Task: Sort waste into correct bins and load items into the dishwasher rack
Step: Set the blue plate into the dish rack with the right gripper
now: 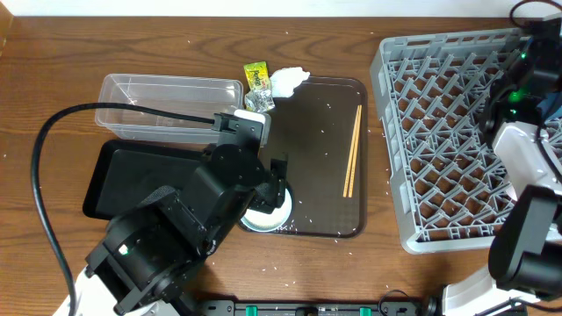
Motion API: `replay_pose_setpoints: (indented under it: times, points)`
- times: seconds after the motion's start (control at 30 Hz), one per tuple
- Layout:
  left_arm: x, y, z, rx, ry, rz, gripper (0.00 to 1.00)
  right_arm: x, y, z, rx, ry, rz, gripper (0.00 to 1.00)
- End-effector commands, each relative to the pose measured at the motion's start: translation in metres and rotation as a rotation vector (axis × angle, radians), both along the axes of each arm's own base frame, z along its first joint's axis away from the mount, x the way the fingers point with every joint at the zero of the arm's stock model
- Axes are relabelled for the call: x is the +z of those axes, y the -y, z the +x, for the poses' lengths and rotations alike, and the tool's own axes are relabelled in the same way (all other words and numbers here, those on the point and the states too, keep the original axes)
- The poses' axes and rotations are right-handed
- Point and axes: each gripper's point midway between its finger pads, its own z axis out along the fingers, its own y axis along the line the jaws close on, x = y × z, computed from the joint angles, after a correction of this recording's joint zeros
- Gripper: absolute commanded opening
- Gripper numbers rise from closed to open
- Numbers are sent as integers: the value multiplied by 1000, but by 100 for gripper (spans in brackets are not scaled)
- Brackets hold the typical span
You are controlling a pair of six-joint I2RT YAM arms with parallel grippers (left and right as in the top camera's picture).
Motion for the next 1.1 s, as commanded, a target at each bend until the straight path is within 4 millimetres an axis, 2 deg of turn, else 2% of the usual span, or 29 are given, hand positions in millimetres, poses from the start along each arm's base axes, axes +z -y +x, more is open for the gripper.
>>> replay_pose_setpoints:
  times: [0.0,0.1,0.13,0.3,0.33,0.4,0.47,0.63,0.73,0.87,1.07]
  points:
    - [2,2,1,-1,-3,-3,71,-1,-7,8,28,-83,-45,1]
    - [-1,3,2,-2,-12,6,71,-10,-15,16,56,-108,-45,2]
    - [-3,3,2,-2,-15,10,71,-13,-18,18,65,-119,-42,5]
    - [-6,0,0,-2,-29,26,71,-30,-45,34,157,-177,-14,52]
    - [-7,0,-1,-2,-31,27,71,-36,-54,38,190,-203,-4,58]
    - [-8,-1,-1,-2,-35,32,71,-47,-70,44,242,-250,8,62]
    - [-9,-2,-2,-2,-40,38,71,-50,-83,47,261,-225,35,69]
    - [-13,-4,-4,-2,-53,52,71,-43,-101,48,256,-47,130,99]
    - [-14,-5,-5,-2,-60,60,71,-33,-120,47,291,-15,156,99]
    - [-16,-6,-6,-1,-66,66,71,-25,-167,46,414,-16,229,99]
    - [-13,-7,-7,-10,-52,69,71,-49,-255,27,595,26,605,99]
